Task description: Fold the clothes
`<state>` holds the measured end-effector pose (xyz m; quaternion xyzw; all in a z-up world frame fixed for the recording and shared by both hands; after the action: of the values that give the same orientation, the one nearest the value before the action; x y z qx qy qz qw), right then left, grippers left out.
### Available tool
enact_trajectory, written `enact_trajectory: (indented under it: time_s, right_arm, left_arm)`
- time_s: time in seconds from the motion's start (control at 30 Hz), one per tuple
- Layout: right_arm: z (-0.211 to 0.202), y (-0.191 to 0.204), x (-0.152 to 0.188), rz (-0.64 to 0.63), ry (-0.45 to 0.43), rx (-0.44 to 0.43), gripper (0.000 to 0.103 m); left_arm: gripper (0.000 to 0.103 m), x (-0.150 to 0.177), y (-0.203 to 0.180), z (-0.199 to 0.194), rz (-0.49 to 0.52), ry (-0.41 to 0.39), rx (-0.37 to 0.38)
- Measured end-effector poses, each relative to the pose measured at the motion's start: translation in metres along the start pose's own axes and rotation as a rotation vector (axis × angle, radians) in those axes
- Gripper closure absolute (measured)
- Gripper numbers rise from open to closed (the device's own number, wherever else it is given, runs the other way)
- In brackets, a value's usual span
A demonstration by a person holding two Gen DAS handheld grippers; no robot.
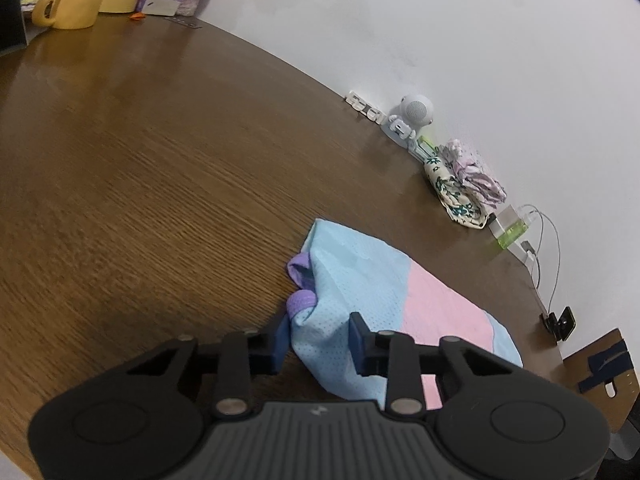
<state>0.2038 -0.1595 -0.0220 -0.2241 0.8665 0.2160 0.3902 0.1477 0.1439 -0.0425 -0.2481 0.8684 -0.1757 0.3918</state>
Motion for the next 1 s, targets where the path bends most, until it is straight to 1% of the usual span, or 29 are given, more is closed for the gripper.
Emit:
enact_trajectory:
  time_s: [0.13, 0.17, 0.2, 0.27, 0.33, 0.43, 0.5, 0.57, 0.63, 0.7, 0.73, 0.77, 0.9, 1.0]
  right_arm:
    - [0.009, 0.022, -0.018, -0.123, 0.006, -0.033, 0.000]
    - [0.011, 0.028, -0.023, -0.156, 0.007, -0.040, 0.000]
    - [0.015, 0.034, -0.028, -0.192, 0.009, -0.041, 0.000]
    - [0.025, 0.041, -0.032, -0.233, 0.021, -0.032, 0.000]
    - [0.034, 0.044, -0.033, -0.238, 0.041, -0.024, 0.000]
    - [0.041, 0.044, -0.031, -0.221, 0.060, -0.020, 0.000]
    - [0.043, 0.043, -0.029, -0.213, 0.067, -0.014, 0.000]
    - [0.043, 0.041, -0.028, -0.207, 0.068, -0.009, 0.000]
    - [0.044, 0.039, -0.027, -0.204, 0.071, -0.003, 0.000]
    - [0.045, 0.036, -0.026, -0.200, 0.079, 0.002, 0.000]
    - [0.046, 0.034, -0.025, -0.197, 0.083, 0.003, 0.000]
    - [0.047, 0.032, -0.025, -0.195, 0.086, 0.002, 0.000]
    - [0.044, 0.030, -0.022, -0.186, 0.086, 0.000, 0.000]
    - [0.042, 0.027, -0.020, -0.176, 0.088, 0.005, 0.000]
  left_arm:
    - [0.077, 0.002, 0.001, 0.000, -0.003, -0.011, -0.001]
    - [0.081, 0.002, 0.001, 0.001, -0.002, -0.009, 0.000]
    - [0.088, 0.002, 0.001, 0.002, 0.000, -0.006, 0.003]
    - [0.093, 0.003, 0.000, 0.004, 0.005, 0.002, 0.010]
    - [0.095, 0.001, -0.001, 0.004, 0.027, -0.008, 0.015]
    - [0.095, -0.008, -0.002, 0.004, 0.057, -0.050, 0.003]
    - [0.095, -0.015, 0.001, 0.007, 0.052, -0.067, -0.006]
    - [0.094, -0.020, 0.002, 0.010, 0.043, -0.061, 0.004]
    - [0.084, -0.021, 0.004, 0.010, 0.021, -0.054, 0.011]
    - [0.052, -0.021, 0.005, 0.009, 0.011, -0.058, 0.005]
    - [0.048, -0.020, 0.006, 0.008, 0.008, -0.063, -0.001]
    - [0.045, -0.020, 0.008, 0.006, 0.007, -0.066, -0.005]
    - [0.045, -0.024, 0.009, 0.012, 0.012, -0.076, -0.014]
    - [0.046, -0.030, 0.005, 0.021, 0.043, -0.081, -0.021]
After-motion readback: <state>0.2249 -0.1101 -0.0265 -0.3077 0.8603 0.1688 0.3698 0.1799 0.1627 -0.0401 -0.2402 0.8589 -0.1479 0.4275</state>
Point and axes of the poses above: each gripper's, at about its wrist camera, not at the fingertips, and z roughly the way its jaws point, y to its left, x to its underside, the point moved 2 cm from there along z, roughly the way its jaws point, and after that the axes turned 2 degrees about -x, right-handed, at the moved point
